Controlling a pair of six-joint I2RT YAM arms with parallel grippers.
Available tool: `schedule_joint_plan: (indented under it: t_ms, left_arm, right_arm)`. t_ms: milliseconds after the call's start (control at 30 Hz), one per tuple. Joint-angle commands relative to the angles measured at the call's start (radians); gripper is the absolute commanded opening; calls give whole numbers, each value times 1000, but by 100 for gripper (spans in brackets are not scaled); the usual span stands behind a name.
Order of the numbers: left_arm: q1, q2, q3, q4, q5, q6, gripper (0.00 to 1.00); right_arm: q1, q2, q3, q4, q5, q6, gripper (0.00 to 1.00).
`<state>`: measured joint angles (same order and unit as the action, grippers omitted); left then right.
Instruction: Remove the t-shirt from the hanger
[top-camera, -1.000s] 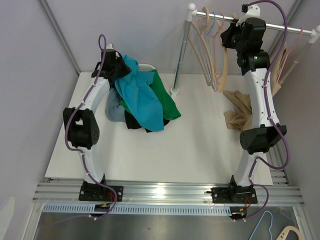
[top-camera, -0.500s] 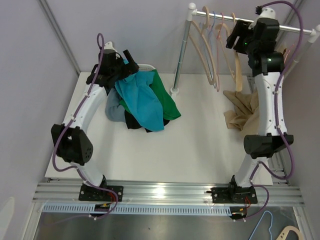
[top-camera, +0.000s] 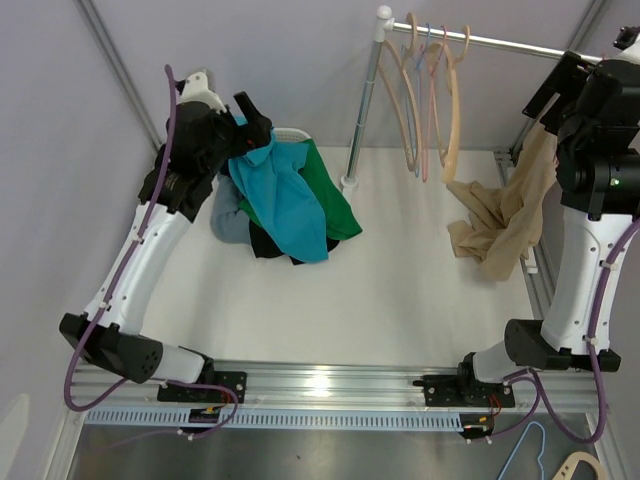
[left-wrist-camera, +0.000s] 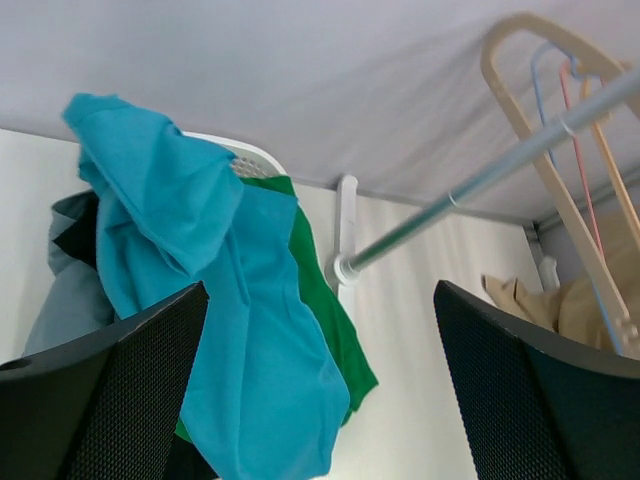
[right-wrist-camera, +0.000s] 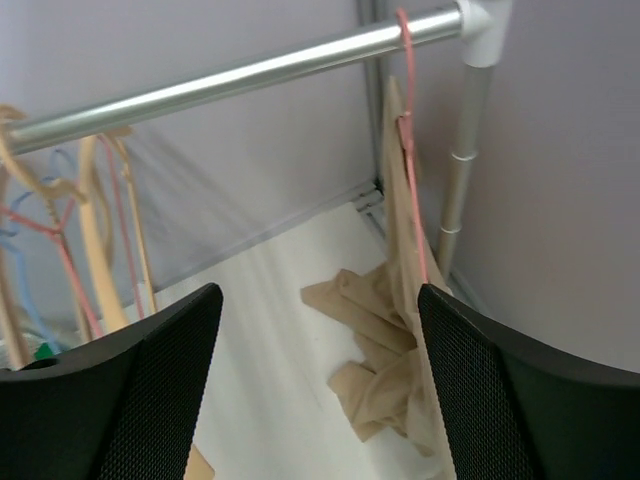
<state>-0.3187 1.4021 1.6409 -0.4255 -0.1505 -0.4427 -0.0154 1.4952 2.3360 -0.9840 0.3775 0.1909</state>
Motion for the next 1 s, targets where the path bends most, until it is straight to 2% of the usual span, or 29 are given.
schedule_joint_plan:
  t_ms: [0,167,333,433,500,700,967]
  left_arm:
    - [-57,-25,-32,39,55,71,99]
    - [-189,-3,-9,85,94,107,100]
    - [-292,38,10,145,111,131,100]
    - [-324,83,69,145,109,162,99]
    - [-333,103,97,146,109,180,100]
    - [-333,112,99,205,143,214,99]
    - [-333,115,30,289,158,251,100]
  right_arm:
    - [-43,36,-14,-48,48,1,82]
    - [-89,89,0,-85,38,-5,82]
    - [-167,100,-89,13,-6,1,81]
    - [-182,146,-69,27,-12,8,81]
    - [-189,165,-55,33,29,2,81]
    - [-239,226,-46,90,0,13,78]
    - [-241,281,-29,194,-17,4,61]
